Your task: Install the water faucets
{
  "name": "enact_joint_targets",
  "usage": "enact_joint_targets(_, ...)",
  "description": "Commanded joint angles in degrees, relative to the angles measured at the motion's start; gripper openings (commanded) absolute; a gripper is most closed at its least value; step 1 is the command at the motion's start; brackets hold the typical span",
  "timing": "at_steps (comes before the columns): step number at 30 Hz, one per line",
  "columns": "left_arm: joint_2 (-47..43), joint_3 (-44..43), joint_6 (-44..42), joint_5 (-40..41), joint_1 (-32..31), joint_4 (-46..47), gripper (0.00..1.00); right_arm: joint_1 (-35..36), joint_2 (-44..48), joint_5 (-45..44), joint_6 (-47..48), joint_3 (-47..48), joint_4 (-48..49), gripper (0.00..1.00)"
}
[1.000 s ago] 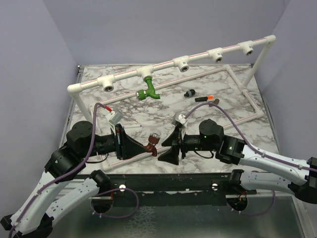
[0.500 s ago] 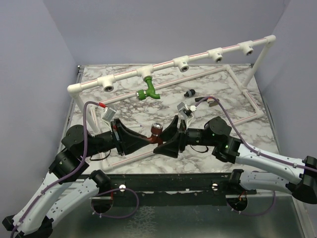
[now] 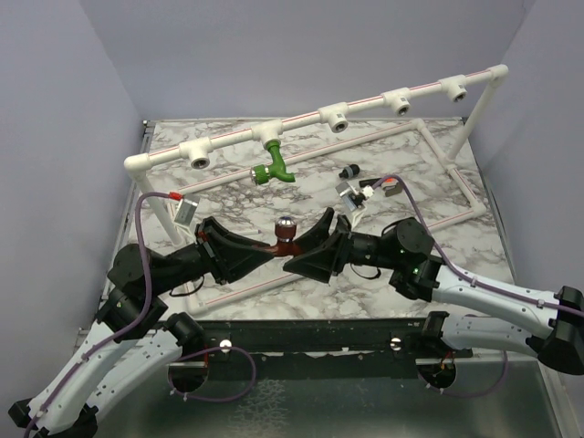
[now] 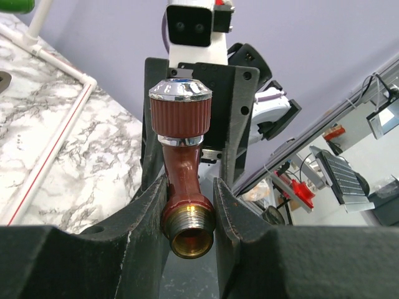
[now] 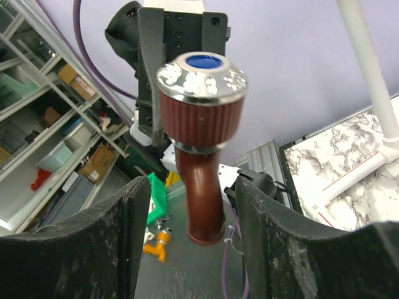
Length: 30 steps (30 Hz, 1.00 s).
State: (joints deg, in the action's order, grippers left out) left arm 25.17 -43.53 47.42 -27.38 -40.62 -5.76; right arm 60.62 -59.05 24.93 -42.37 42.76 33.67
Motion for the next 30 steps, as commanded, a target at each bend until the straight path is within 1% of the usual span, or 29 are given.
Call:
enact_joint_targets(1,-1.15,-0.38,1.01,1.84,-0.10,4.35,0.00,-0.37,1.62,-4.00,-2.37,-1.67,3.71,0.60)
enact_joint_targets(12,-1.25,-0.68,1.10,1.47,-0.16,2.50,0.00,-0.33,2.47,-6.22,-2.97,-3.02,6.01,0.56)
enact_joint_targets(26,-1.09,-0.52,1.06,3.06,-0.13,2.33,0.00,-0.33,1.74,-4.64,-2.20,-2.39,6.07,0.48)
enact_joint_targets(28,-0.95,-0.44,1.12,3.14,-0.13,2.32,0.00,-0.33,1.74,-4.60,-2.06,-2.35,5.95,0.44)
enact_joint_targets(29,-0.85,-0.42,1.23,3.12,-0.11,2.18,0.00,-0.33,1.70,-4.57,-1.98,-2.37,5.82,0.39)
enact_joint_targets(30,-0.78,-0.38,1.35,3.22,-0.15,2.16,0.00,-0.37,1.80,-4.58,-1.85,-2.40,5.80,0.30)
